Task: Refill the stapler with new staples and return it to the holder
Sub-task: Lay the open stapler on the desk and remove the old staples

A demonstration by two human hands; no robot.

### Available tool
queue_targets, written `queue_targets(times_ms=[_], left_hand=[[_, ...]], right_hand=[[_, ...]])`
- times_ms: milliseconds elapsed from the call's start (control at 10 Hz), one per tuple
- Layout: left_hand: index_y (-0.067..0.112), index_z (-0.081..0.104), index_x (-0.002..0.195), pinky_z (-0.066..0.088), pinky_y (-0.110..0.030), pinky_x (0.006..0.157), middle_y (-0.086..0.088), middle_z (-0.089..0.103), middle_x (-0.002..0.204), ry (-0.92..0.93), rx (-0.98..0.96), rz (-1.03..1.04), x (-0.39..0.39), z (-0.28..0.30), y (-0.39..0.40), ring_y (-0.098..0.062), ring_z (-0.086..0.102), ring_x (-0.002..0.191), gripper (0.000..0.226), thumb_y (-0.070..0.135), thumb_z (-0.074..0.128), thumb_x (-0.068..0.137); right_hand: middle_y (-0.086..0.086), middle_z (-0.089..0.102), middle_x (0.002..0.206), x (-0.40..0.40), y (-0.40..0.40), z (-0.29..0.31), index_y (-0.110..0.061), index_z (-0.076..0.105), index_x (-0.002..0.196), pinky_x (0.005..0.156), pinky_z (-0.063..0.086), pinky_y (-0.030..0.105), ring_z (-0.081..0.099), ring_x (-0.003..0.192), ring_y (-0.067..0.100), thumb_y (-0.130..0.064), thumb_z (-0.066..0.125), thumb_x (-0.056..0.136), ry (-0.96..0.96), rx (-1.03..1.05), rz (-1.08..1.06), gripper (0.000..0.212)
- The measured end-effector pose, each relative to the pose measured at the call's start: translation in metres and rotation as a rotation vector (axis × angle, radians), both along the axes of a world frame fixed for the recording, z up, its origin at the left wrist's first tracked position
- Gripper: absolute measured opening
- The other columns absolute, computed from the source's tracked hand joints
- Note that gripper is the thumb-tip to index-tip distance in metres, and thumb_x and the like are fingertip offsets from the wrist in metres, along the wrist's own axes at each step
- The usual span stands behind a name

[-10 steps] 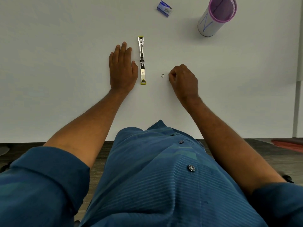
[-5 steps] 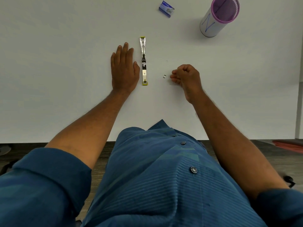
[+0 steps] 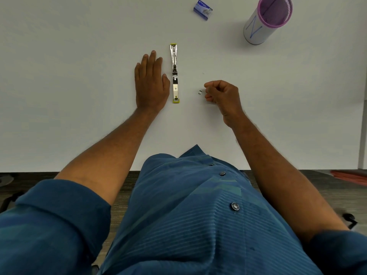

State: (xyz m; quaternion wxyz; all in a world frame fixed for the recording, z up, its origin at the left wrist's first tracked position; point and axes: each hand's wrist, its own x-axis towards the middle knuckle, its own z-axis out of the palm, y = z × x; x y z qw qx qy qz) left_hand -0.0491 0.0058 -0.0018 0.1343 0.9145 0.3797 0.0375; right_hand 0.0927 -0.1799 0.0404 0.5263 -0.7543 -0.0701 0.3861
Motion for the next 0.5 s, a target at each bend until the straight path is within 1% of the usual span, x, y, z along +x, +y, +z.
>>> queue_targets(times_ms=[100, 300, 400, 500], left_hand=[[0.012, 0.041, 0.15, 0.02, -0.048, 0.126, -0.008, 0.031, 0.165, -0.001, 0.004, 0.0, -0.0001, -0.0002, -0.0003, -0.03, 0.026, 0.153, 0.055, 0.029, 0.032, 0.099], [0.013, 0.042, 0.15, 0.021, -0.048, 0.125, -0.008, 0.031, 0.165, 0.002, 0.014, 0.003, 0.0001, -0.001, 0.0002, -0.03, 0.027, 0.153, 0.055, 0.029, 0.032, 0.098], [0.013, 0.042, 0.15, 0.021, -0.048, 0.125, -0.008, 0.032, 0.165, 0.001, 0.016, 0.004, 0.0003, -0.0015, 0.0, -0.03, 0.027, 0.153, 0.055, 0.029, 0.032, 0.098], [0.013, 0.042, 0.149, 0.021, -0.048, 0.125, -0.008, 0.032, 0.165, -0.003, 0.016, 0.003, 0.0003, -0.0022, 0.0004, -0.03, 0.028, 0.153, 0.054, 0.029, 0.033, 0.098]], right_hand=[[0.001, 0.073, 0.08, -0.0015, 0.0015, -0.0006, -0.011, 0.075, 0.098, 0.072, 0.058, 0.024, 0.067, 0.07, 0.01, -0.005, 0.064, 0.093, 0.026, 0.02, 0.006, 0.014], [0.006, 0.073, 0.088, 0.0039, 0.0004, -0.0029, -0.008, 0.074, 0.1, 0.085, 0.06, 0.031, 0.071, 0.08, 0.018, -0.003, 0.057, 0.098, 0.203, 0.11, -0.109, 0.018], [0.007, 0.073, 0.088, 0.0045, -0.0001, -0.0034, -0.008, 0.074, 0.1, 0.085, 0.06, 0.031, 0.071, 0.079, 0.017, -0.004, 0.058, 0.098, 0.19, 0.109, -0.106, 0.017], [0.003, 0.074, 0.082, 0.003, 0.001, -0.0026, -0.011, 0.075, 0.098, 0.077, 0.06, 0.028, 0.07, 0.074, 0.015, -0.008, 0.063, 0.095, 0.104, 0.049, -0.068, 0.012]])
